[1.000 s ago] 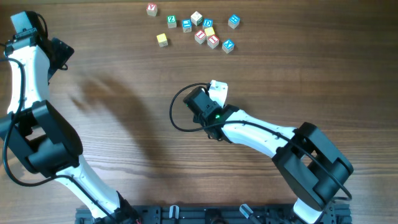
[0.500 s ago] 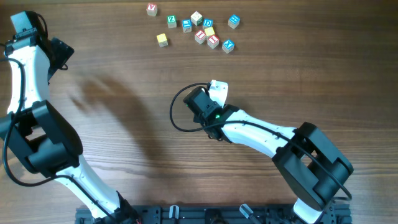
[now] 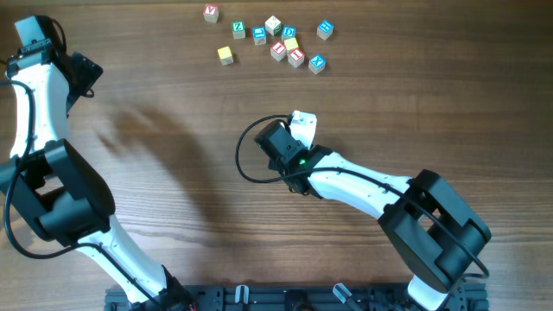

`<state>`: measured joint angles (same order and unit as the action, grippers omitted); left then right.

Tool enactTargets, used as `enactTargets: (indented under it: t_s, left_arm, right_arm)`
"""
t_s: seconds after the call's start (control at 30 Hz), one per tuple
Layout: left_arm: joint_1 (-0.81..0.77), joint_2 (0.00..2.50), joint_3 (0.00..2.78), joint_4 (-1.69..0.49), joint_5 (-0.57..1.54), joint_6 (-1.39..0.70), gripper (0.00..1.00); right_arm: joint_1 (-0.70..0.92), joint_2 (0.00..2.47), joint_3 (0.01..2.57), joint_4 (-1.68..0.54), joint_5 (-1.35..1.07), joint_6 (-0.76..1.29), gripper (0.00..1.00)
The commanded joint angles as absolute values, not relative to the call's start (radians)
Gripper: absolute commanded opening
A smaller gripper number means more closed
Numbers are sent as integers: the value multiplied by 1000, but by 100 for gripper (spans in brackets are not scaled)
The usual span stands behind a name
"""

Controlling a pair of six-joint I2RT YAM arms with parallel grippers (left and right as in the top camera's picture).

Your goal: Form a circle

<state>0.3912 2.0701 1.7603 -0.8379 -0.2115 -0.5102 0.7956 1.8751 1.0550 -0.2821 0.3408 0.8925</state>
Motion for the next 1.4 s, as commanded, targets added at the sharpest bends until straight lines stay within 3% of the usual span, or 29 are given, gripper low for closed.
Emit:
enactTargets:
  t_s: [0.0, 0.1, 0.57, 0.6, 0.77, 1.03, 1.2, 1.37]
  left_arm:
    - [395, 2058, 1771, -839, -213, -503, 100]
    - [395, 2058, 1771, -839, -213, -503, 100]
    - [395, 2058, 1771, -839, -213, -503, 100]
    - [395, 2058, 1771, -839, -213, -503, 100]
    - [395, 2058, 1771, -839, -213, -503, 100]
    - [395, 2058, 1771, -839, -213, -503, 100]
    - [395, 2058, 1771, -839, -213, -503, 100]
    - [395, 2058, 1771, -839, -213, -503, 100]
  right_arm:
    - [791, 1893, 1053, -276, 344, 894, 34]
    - [791, 1893, 1053, -267, 343, 896, 29]
    - [791, 1893, 1053, -285, 344, 953, 31]
    - [791, 1893, 1053, -281, 344, 952, 36]
    - [791, 1893, 1053, -273, 343, 950, 38]
    - [791, 1843, 1096, -258, 343, 860, 52]
    - [728, 1742, 1276, -391, 260, 709, 49]
    - [538, 1734, 1660, -623, -56, 625, 50]
